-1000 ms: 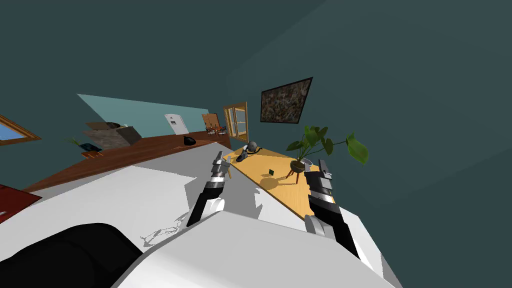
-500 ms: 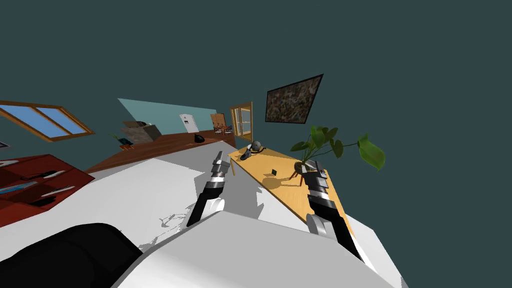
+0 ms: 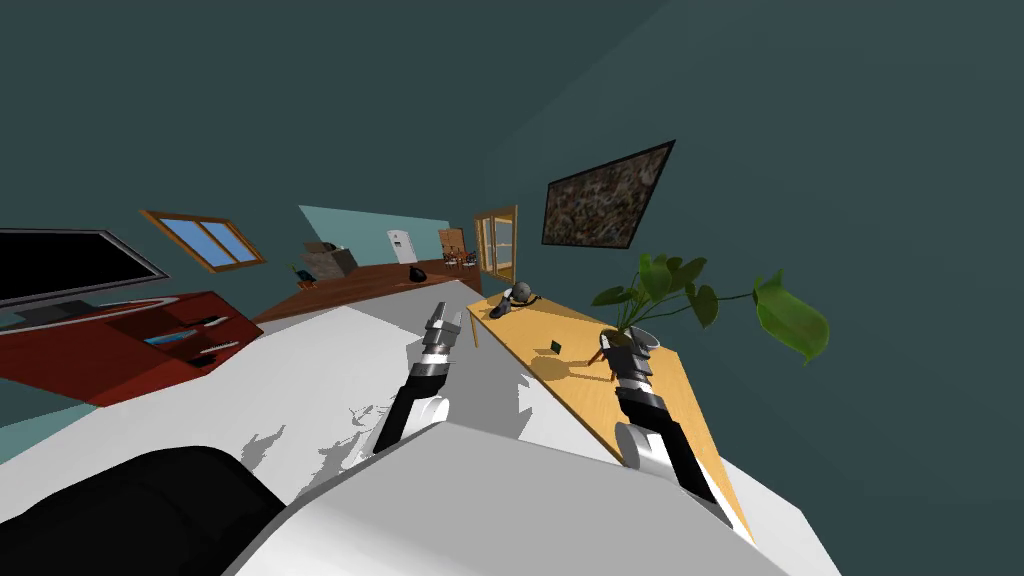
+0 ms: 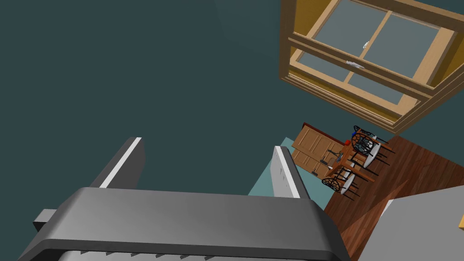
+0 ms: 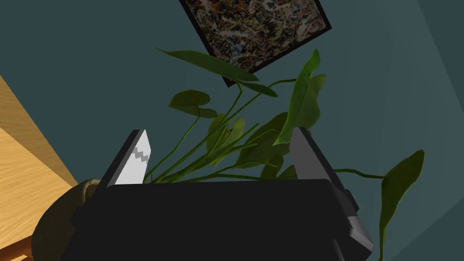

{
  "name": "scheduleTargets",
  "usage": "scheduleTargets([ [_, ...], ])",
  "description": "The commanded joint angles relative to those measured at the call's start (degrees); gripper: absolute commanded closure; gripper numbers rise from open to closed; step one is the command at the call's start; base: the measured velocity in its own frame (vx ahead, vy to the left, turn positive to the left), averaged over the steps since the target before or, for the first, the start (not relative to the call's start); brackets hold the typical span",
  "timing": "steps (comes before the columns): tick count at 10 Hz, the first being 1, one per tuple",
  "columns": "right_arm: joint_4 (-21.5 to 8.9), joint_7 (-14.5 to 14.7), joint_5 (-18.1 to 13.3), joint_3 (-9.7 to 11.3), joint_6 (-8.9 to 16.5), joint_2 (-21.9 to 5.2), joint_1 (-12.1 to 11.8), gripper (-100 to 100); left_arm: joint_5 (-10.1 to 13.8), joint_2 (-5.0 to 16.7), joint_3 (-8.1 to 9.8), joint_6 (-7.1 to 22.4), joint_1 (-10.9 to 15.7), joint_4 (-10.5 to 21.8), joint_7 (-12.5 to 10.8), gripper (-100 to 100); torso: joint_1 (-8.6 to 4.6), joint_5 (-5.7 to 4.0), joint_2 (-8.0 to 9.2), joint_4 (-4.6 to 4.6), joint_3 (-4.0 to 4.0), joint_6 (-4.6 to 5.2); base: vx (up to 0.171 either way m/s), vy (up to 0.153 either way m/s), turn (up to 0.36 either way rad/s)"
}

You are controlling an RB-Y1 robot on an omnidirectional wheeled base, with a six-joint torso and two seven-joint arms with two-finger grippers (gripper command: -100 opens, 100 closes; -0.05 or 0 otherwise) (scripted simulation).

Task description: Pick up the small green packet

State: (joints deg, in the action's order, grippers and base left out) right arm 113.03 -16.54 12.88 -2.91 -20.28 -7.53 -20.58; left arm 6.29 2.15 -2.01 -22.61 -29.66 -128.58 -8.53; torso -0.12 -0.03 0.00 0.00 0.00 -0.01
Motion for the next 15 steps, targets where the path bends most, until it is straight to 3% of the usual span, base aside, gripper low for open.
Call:
scheduleTargets([
  [1,-2.5,-1.4,1.1,-0.4,-0.1,-0.6,0.6,-100,0.0,0.0,0.00,0.0,0.0,0.0,0.0,0,0.00,0.00,0.00,0.00,0.00,0.00,-0.006,-0.013,0.077],
  [3,-4.9,-3.1,2.7,-1.1,0.3,-1.1,1.5,-100,0.0,0.0,0.00,0.0,0.0,0.0,0.0,0,0.07,0.01,-0.02,-0.01,-0.02,0.01,-0.003,-0.001,0.103],
  [5,-9.1,-6.6,6.1,-2.4,0.8,-1.9,3.4,-100,0.0,0.0,0.00,0.0,0.0,0.0,0.0,0,0.10,0.02,-0.04,-0.01,-0.03,0.01,-0.001,0.005,0.194],
  [12,-18.5,-12.7,11.2,-4.7,1.6,-2.5,6.2,-100,0.0,0.0,0.00,0.0,0.0,0.0,0.0,0,0.16,0.03,-0.07,-0.02,-0.04,0.02,0.005,0.008,0.109],
  [15,-25.9,-18.3,16.3,-7.1,2.1,-2.8,9.0,-100,0.0,0.0,0.00,0.0,0.0,0.0,0.0,0,0.15,0.03,-0.13,-0.03,-0.08,0.02,0.021,0.014,0.210],
])
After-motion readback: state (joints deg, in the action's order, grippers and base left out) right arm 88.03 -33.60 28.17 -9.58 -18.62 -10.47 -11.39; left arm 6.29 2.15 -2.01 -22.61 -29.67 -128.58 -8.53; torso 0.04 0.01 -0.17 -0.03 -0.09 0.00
